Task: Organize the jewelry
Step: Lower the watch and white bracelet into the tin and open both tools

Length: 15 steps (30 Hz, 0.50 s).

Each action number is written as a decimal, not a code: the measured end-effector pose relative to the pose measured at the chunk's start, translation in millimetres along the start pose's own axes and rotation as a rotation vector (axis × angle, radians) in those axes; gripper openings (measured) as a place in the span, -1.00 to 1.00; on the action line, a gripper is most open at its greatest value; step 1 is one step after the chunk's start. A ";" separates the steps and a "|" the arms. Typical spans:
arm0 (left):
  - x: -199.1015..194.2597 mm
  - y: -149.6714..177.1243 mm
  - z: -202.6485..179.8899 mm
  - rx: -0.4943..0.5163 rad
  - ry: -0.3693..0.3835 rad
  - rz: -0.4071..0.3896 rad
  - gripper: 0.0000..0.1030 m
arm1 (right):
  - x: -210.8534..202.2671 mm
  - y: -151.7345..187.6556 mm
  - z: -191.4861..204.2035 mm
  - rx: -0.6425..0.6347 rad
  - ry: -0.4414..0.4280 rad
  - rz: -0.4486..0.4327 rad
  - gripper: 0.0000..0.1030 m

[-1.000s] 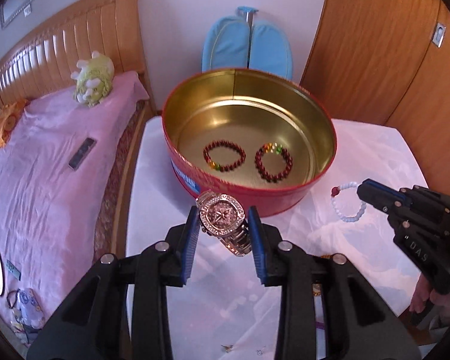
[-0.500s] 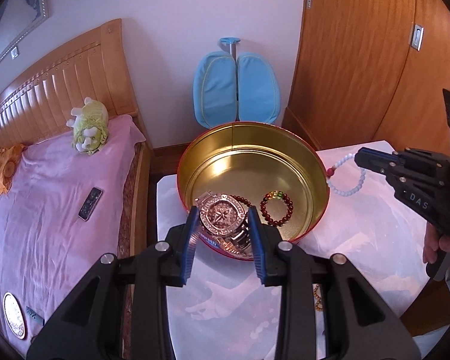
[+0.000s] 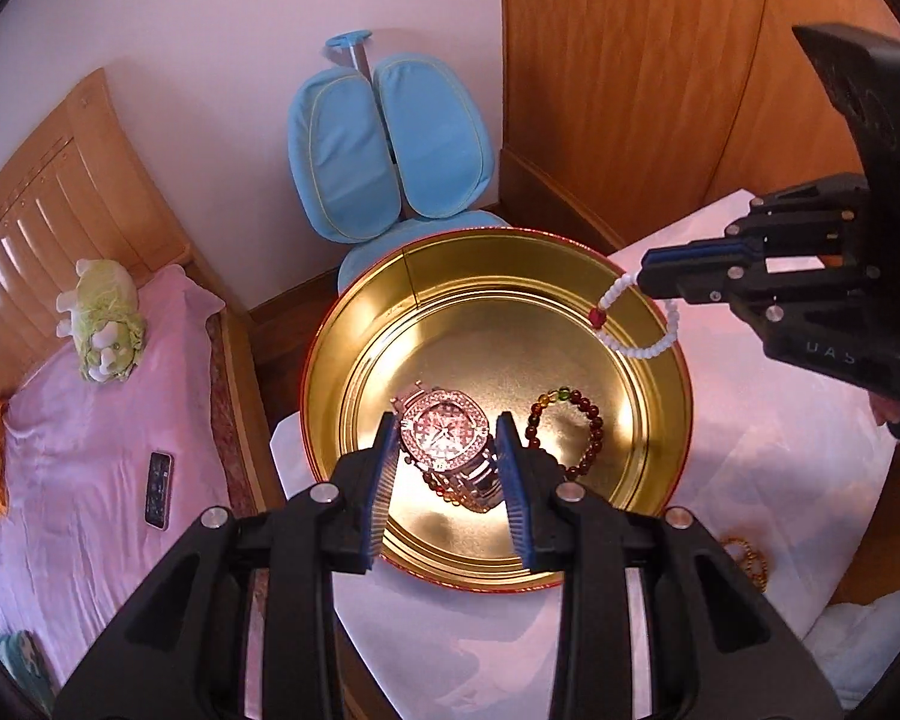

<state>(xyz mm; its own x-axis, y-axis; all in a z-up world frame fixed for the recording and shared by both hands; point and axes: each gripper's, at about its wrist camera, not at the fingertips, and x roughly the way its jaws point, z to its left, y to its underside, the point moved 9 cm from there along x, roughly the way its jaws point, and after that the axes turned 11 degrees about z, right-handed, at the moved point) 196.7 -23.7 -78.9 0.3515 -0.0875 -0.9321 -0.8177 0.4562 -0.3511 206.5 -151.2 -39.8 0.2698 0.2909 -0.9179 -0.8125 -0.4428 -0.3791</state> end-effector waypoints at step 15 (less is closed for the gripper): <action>91.5 -5.1 -2.9 0.116 0.092 0.171 -0.36 | 90.0 1.8 6.3 0.019 -0.127 0.238 -0.87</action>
<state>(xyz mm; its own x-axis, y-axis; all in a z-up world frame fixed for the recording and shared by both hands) 231.7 -36.5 -162.6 0.1644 -0.0779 -0.9833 -0.8018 0.5701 -0.1792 226.1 -120.4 -122.4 0.0040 0.2856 -0.9584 -0.8550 -0.4961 -0.1514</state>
